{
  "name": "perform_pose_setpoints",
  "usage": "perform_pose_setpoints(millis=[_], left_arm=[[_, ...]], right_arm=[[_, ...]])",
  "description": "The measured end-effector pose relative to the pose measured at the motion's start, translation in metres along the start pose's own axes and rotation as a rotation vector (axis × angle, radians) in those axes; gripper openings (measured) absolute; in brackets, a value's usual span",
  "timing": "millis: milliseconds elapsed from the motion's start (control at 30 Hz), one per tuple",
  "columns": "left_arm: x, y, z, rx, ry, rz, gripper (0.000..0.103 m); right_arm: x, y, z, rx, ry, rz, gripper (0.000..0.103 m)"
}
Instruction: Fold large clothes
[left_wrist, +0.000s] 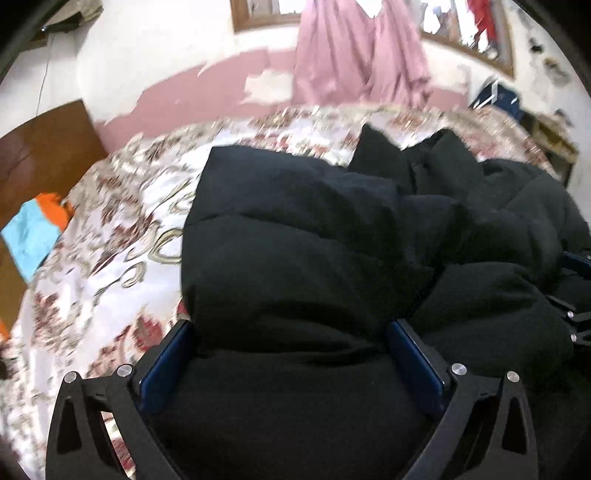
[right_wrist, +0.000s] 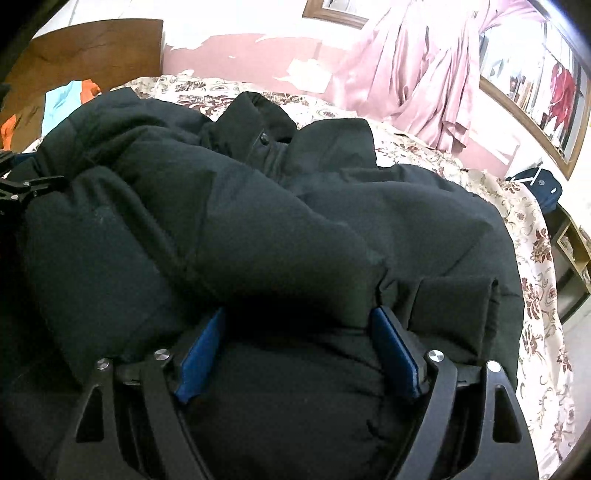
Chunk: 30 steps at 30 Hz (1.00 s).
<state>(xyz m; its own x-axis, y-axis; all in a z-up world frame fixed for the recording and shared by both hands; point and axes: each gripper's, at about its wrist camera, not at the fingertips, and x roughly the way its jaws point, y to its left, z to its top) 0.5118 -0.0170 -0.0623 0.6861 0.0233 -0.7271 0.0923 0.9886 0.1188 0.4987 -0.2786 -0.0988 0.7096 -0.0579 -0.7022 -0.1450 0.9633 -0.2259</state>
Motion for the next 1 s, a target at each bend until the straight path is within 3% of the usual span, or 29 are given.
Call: perform_pose_setpoints(millis=[100,200,333,467,567,700,833,900,1000], left_arm=[[-0.007,-0.007,0.021,0.020,0.168,0.058,0.103],[-0.014,-0.017,0.040,0.072,0.251,0.061,0.103],[-0.034,-0.025,0.071,0.103,0.237,0.089,0.103],[-0.035,-0.024,0.111,0.051,0.213,-0.036,0.103],[-0.007,-0.025,0.140,0.032,0.221,-0.115,0.103],[0.041,-0.031,0.183,0.069,0.211,-0.099,0.103],[0.078,-0.040,0.224,0.086,0.205,-0.175,0.103],[0.101,-0.049,0.241,0.086,0.243,-0.240,0.103],[0.129,-0.061,0.255,0.089,0.295,-0.233,0.103]], right_arm=[[0.003,-0.010,0.010,0.036,0.086,0.067,0.079],[-0.001,-0.026,0.020,0.090,0.181,0.185,0.085],[-0.013,-0.054,0.036,0.146,0.249,0.310,0.086],[-0.019,-0.084,0.058,0.204,0.251,0.287,0.086],[-0.007,-0.104,0.082,0.278,0.265,0.254,0.086],[0.016,-0.125,0.107,0.447,0.263,0.328,0.087],[0.053,-0.131,0.141,0.490,0.285,0.318,0.087],[0.078,-0.137,0.161,0.519,0.278,0.312,0.087],[0.110,-0.145,0.182,0.608,0.294,0.317,0.087]])
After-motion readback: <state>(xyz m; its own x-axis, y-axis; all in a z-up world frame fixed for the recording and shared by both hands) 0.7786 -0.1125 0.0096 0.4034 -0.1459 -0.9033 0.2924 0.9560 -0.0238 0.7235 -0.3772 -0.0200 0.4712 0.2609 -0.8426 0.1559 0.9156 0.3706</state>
